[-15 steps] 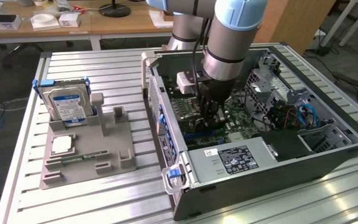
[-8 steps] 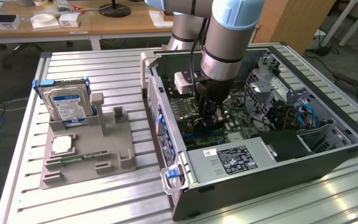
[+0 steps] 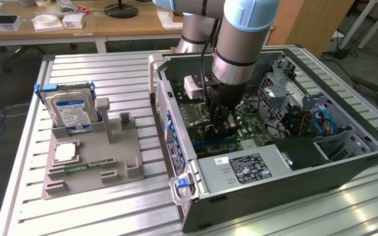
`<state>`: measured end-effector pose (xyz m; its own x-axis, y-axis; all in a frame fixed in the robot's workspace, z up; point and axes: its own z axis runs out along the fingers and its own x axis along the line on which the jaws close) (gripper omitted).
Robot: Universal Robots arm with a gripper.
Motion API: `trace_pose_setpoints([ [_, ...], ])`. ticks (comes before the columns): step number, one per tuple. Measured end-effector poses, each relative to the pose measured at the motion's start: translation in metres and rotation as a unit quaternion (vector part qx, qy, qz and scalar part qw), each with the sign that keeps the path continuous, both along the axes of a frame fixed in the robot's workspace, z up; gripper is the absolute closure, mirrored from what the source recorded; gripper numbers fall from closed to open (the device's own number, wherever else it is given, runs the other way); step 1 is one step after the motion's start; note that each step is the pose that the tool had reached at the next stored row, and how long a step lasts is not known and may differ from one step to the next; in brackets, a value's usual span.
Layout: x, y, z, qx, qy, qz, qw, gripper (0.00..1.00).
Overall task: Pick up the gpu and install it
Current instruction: 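Insert the gpu into the slot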
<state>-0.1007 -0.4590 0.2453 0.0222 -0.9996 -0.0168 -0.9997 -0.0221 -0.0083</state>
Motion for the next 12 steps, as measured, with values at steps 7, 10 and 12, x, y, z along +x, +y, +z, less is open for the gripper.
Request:
trace_pose_setpoints([
  [7,0.0001,-0.0008,-0.0002,0.0,0.0,-0.005,1.0,0.74],
  [10,0.0001,-0.001,-0.0003,0.0,0.0,-0.007,1.0,0.74],
  [12,0.0001,-0.001,-0.0003,0.0001,0.0,-0.007,1.0,0.74],
])
